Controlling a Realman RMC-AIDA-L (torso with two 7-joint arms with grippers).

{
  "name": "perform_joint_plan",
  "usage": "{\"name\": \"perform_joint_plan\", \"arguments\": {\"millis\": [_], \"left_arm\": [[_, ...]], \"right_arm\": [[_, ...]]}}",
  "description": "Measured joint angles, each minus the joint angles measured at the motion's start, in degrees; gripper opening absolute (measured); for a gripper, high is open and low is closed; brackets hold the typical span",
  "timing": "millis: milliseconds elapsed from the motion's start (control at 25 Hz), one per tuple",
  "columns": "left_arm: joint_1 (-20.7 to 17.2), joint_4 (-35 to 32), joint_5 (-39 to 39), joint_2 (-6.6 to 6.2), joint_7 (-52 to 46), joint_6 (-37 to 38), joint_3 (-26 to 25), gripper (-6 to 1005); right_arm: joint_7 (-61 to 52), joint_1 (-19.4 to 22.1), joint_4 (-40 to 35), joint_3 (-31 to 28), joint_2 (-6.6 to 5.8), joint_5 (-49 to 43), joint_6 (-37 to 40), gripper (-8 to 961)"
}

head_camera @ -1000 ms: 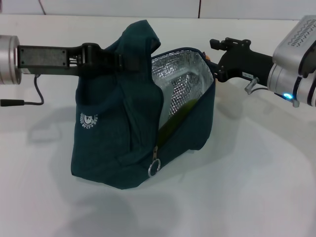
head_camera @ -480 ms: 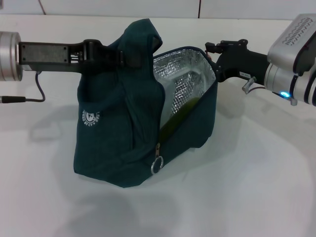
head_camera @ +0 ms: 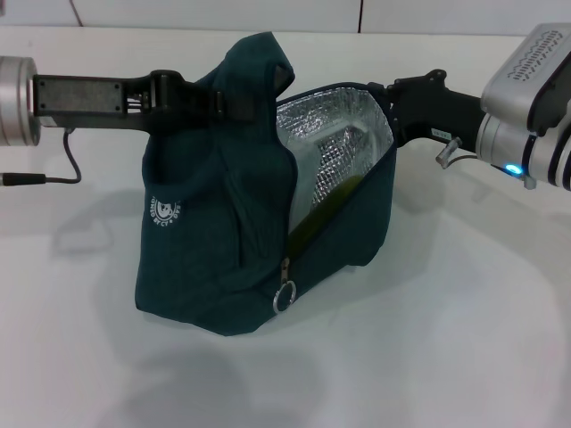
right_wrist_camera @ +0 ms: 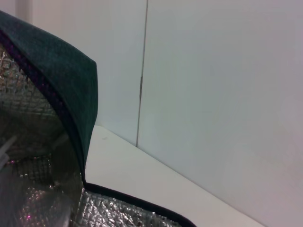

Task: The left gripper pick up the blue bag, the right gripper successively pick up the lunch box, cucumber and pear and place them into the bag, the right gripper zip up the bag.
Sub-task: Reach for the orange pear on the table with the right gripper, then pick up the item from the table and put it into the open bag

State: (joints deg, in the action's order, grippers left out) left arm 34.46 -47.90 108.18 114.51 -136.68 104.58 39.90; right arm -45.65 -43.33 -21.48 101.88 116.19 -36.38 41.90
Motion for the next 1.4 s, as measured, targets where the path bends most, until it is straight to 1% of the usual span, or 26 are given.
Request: {"name": "perform_joint_plan", "arguments": {"millis": [120, 480, 760, 880, 1120, 1240, 1400], "left_arm": [[0.0, 0.0, 0.0, -0.02, 0.0, 0.0, 0.0, 68], [-0.35, 0.0, -0.73, -0.24, 0.0, 0.0, 0.0, 69], [-0.52, 0.0, -0.78, -0.33, -0.08, 0.0, -0.05, 69], [-0.61, 0.0, -0.79, -0.34, -0.09, 0.0, -0.52, 69], [-0.87, 0.8, -1.77, 0.04, -0.06, 0.04, -0.6, 70], [-0.63, 2.74, -2.76, 0.1, 0.21, 0.09, -0.54, 70], [-0.07, 3.7, -3.14, 0.68, 0.35, 0.31, -0.33, 70]], "right_arm": [[0.09, 0.19, -0.24, 0.05, 0.0, 0.0, 0.0, 37], [0.17, 1.19, -1.16, -1.29, 0.0, -0.01, 0.07, 36], [2.26, 6.38, -6.64, -5.76, -0.3, -0.01, 0.57, 36], [2.26, 7.32, -7.28, -6.97, -0.43, -0.01, 0.93, 36], [1.84, 10.82, -9.46, -10.82, -0.7, -0.03, 4.79, 37], [1.14, 12.13, -10.61, -11.35, -0.84, -0.03, 6.17, 37], [-0.98, 13.78, -12.31, -11.48, -1.3, -0.29, 8.43, 37]]}}
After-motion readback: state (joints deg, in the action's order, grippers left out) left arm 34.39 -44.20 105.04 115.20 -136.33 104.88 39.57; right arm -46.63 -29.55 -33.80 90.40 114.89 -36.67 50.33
